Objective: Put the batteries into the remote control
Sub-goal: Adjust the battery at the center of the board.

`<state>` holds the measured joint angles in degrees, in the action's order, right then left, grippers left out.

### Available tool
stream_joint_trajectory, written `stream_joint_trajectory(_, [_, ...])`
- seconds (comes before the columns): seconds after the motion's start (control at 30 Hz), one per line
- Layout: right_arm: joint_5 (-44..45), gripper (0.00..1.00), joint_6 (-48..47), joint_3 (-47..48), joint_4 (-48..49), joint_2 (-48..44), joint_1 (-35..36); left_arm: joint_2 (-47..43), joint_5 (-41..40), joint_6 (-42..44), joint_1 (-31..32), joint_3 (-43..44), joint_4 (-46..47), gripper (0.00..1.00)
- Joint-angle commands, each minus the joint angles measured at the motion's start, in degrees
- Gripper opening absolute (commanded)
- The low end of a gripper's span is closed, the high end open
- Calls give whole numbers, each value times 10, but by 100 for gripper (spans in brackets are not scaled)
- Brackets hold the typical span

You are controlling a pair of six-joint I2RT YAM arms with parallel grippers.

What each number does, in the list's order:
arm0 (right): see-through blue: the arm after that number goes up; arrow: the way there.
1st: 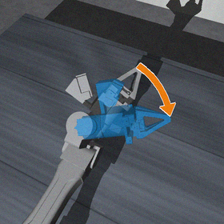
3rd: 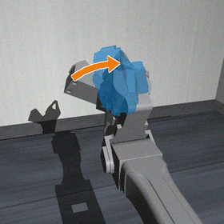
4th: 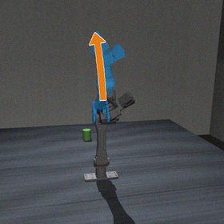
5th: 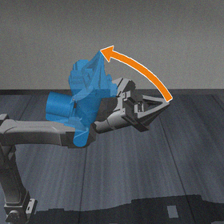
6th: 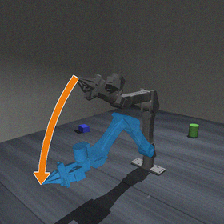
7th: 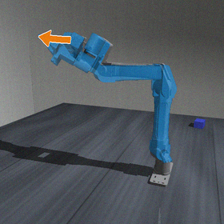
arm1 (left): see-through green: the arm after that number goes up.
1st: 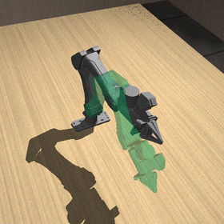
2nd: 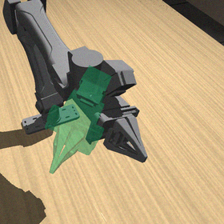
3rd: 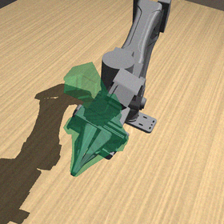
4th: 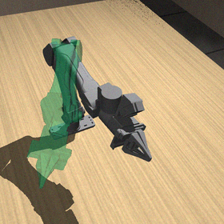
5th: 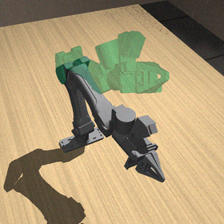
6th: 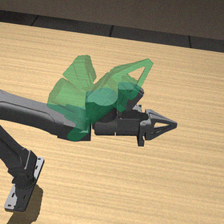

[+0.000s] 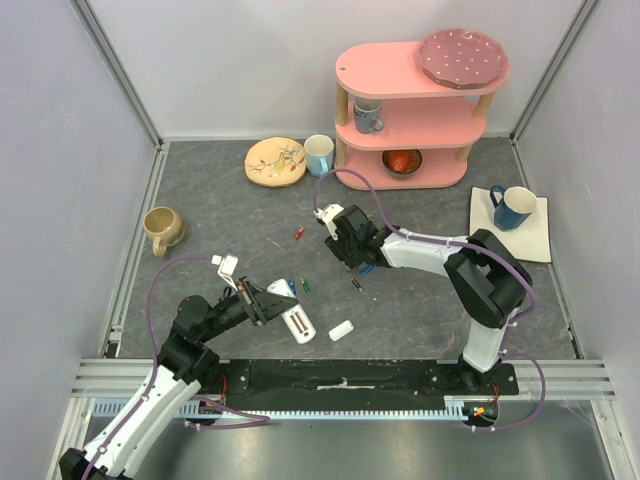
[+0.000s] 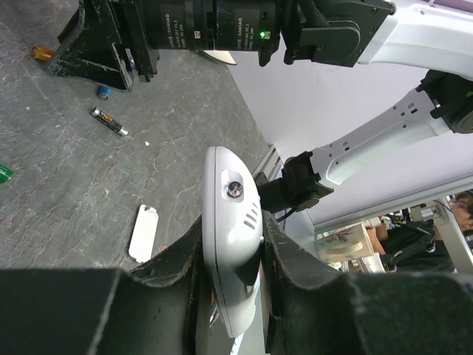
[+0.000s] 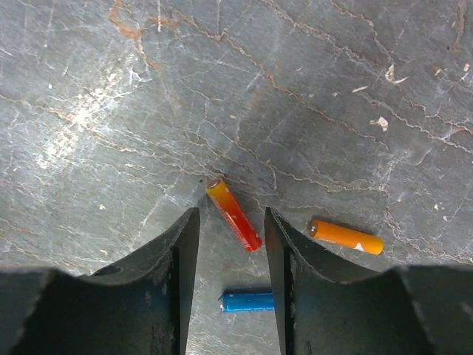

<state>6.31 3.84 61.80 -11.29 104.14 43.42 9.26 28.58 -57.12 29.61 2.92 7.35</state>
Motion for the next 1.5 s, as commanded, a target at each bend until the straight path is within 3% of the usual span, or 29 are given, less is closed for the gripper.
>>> stream_joint_trajectory(0.0, [-5,47,-2,13,10,6,-9,-1,-6,5,-2,2,10,2])
stream_joint_trajectory(0.13, [-19,43,8,7,11,7,-13,1,-7,6,-2,4,10,2])
stream_joint_trajectory(0.63, [-51,13,104,-23,40,-8,-13,3,-5,3,-2,-2,13,2])
stream_joint_trajectory(0.7, [-48,17,108,-27,42,-12,-12,3,-5,3,-2,-2,13,2])
stream_joint_trajectory(0.83, [-42,37,101,-34,36,-23,-13,2,-5,3,-2,-4,13,2])
stream_joint_trajectory(0.93, [-41,39,91,-35,27,-26,-11,1,-6,2,-2,-5,13,2])
stream_joint_trajectory(1.47, [-25,33,73,-55,16,-24,-4,0,-6,-2,-2,-10,15,2])
